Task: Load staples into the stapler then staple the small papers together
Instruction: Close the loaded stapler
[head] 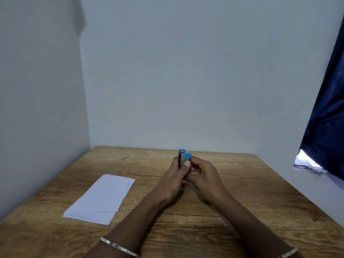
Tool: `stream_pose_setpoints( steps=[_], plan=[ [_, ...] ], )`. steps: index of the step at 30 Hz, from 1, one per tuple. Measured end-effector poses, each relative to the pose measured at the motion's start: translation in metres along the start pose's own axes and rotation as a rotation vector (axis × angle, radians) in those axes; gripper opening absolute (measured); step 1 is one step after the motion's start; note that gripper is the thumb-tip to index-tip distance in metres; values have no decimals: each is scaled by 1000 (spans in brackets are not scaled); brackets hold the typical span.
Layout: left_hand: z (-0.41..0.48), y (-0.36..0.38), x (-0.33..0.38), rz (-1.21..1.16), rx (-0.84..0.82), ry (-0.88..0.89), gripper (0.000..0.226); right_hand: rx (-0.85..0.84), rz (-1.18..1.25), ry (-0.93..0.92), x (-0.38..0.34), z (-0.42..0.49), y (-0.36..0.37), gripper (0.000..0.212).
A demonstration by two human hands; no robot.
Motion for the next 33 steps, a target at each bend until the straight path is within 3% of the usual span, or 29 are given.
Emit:
stream_pose_setpoints(
  steps=[4,9,13,18,26,33],
  plan=[
    [2,0,-3,-109,1,-92,41,-1,131,81,8,3,2,38],
    [1,-19,5,66,173,16,46,71,134,102,8,6,-2,30],
    [-9,-36,12,310,355,190,29,129,-84,26,4,4,-2,21],
    [-33,-40,19,525,484,318,22,180,-642,-214,-12,-11,-2,16],
    [-77,-36,24,641,436,336,19,98,-1009,-108,-19,-49,5,29],
    [-109,-34,26,758,388,330,15,100,-1060,-4,-27,-66,13,31]
  ],
)
Point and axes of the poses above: each hand's wrist, its own z-axis towards the middle knuckle, its own y-axis out of the palm, x = y × z, the point moved 4 cm from there along z, towards the middle knuckle, and after that the axes turned 6 degrees about x, right-handed, at the moved point
